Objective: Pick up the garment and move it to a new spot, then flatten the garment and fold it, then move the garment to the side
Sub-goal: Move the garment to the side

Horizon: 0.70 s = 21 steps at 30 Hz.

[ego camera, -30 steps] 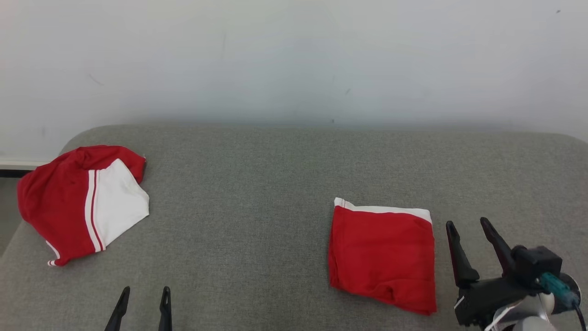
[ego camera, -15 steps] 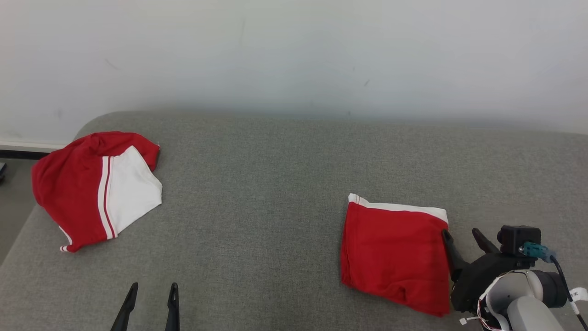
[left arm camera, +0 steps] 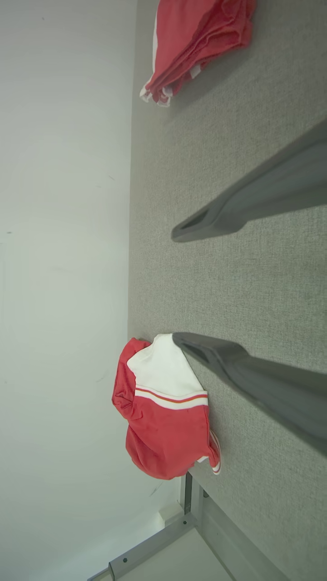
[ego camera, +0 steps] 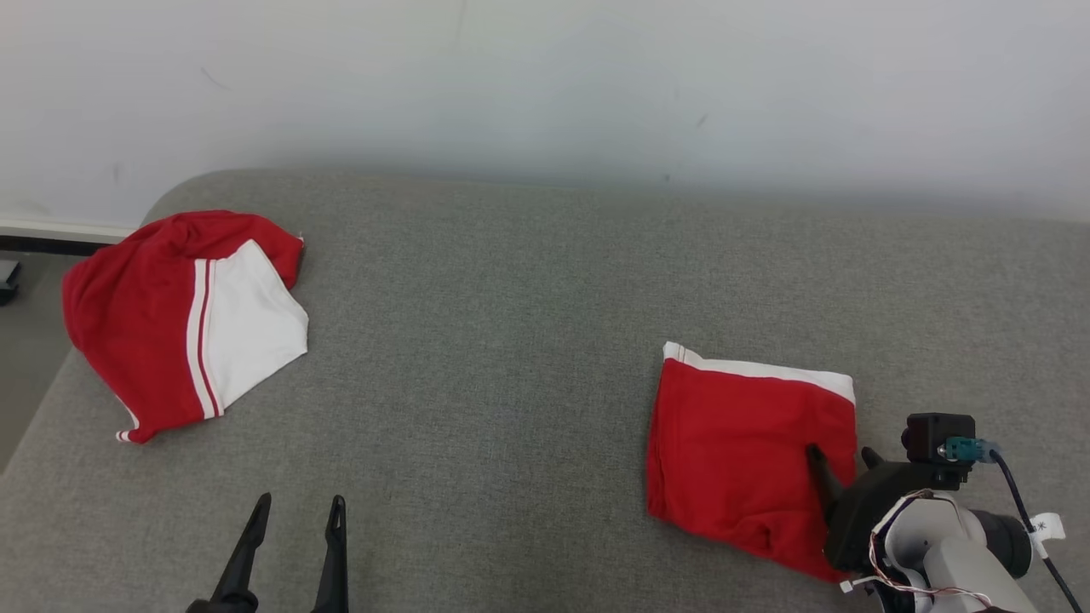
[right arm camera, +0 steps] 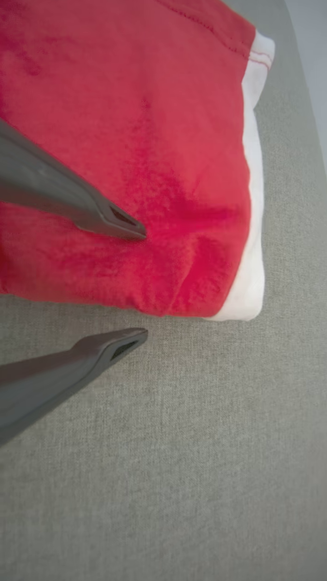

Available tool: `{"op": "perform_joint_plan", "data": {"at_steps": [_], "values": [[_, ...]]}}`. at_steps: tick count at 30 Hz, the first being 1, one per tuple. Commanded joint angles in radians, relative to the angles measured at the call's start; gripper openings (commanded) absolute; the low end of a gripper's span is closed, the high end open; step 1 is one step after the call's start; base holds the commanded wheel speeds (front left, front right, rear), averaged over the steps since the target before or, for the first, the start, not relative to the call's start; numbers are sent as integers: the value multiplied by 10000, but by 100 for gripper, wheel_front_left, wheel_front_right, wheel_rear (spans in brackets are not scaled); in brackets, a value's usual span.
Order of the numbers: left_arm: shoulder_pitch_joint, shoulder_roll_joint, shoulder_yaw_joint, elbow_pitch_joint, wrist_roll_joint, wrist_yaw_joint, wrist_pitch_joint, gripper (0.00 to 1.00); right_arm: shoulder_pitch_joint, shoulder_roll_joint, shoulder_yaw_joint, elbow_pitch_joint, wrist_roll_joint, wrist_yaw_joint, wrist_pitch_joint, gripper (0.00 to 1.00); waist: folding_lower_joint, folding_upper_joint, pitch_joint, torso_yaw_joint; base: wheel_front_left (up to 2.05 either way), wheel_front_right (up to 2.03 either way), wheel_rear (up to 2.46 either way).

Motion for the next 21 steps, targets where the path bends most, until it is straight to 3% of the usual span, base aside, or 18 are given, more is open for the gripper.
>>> {"op": "perform_joint_plan", "data": {"at_steps": [1,7,8,9,10,11,21], "values": [[-119,-45,-32,51,-39,-1,-32,100,-115,62,-58,216,117,-24,-42,100,-1,-1,81,117,0,0,0],[-213,-87,-82,105,-53,-8,-32,100,-196,182,158,949,518,-24,159,100,-1,-1,161,278,0,0,0],[-212,-96,-79,114,-55,-5,-32,100,-186,223,192,1068,627,-23,246,54,-1,-1,166,284,0,0,0],[-211,-105,-66,122,-58,6,-32,100,-181,252,234,1180,707,-24,331,20,-1,-1,163,286,0,0,0],[-204,-111,-54,135,-56,14,-32,100,-179,251,306,1268,746,-24,392,4,-1,-1,149,290,0,0,0],[-198,-114,-41,145,-63,22,-32,100,-175,208,332,1366,806,-24,447,0,-1,-1,128,302,0,0,0],[-161,-209,-29,111,-124,23,-32,100,-744,-708,1192,1356,764,-29,174,0,-1,-1,81,308,0,0,0]]}}
